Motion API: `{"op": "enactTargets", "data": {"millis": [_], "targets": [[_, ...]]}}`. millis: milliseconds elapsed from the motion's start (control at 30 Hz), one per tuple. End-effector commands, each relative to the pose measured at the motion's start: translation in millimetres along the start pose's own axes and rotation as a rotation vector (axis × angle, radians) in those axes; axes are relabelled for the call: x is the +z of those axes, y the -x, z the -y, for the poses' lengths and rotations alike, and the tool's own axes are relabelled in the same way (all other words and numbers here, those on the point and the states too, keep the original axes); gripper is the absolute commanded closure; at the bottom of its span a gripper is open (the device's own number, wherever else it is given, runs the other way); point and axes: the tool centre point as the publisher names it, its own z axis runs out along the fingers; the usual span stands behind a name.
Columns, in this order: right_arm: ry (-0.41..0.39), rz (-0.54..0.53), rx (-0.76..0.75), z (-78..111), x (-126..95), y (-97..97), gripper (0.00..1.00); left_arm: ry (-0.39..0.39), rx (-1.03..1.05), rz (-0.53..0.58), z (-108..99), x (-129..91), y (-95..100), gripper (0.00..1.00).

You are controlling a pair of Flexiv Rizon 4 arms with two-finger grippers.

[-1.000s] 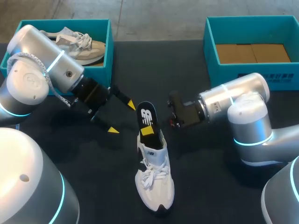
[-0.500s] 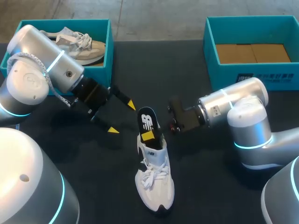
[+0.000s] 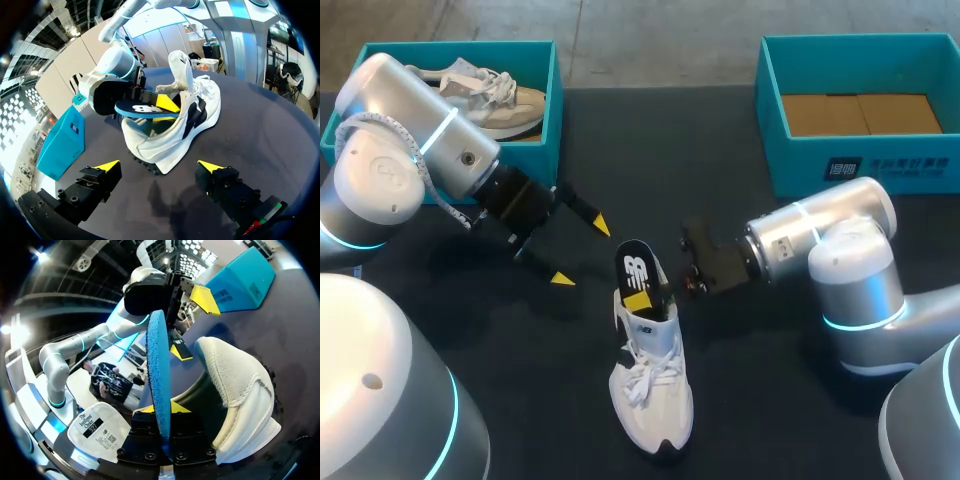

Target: Take the shoe out of the shoebox, open the shoe tongue, remove and reinsert the insole, then place the shoe into the shoebox

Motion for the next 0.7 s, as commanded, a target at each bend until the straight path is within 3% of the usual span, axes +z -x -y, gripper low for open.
{"op": "enactTargets", "data": {"millis": [33,100,200,300,700], "targets": [[0.004,0.01,-0.003,0.3,1.0,-2.3,1.0,0.003,0.0,-0.002,0.0,0.3,0.2,0.0],[0.008,0.013,-0.009,-2.6,0.6,-3.3,0.8,0.003,0.0,-0.002,0.0,0.3,0.2,0.0],[0.012,0.018,-0.02,-6.8,-1.1,-2.8,0.65,0.003,0.0,-0.002,0.0,0.3,0.2,0.0],[0.015,0.024,-0.033,-12.0,-2.6,-2.6,0.62,0.003,0.0,-0.002,0.0,0.3,0.2,0.0],[0.017,0.031,-0.06,-24.7,-3.4,-2.9,0.72,0.003,0.0,-0.002,0.0,0.3,0.2,0.0]]}}
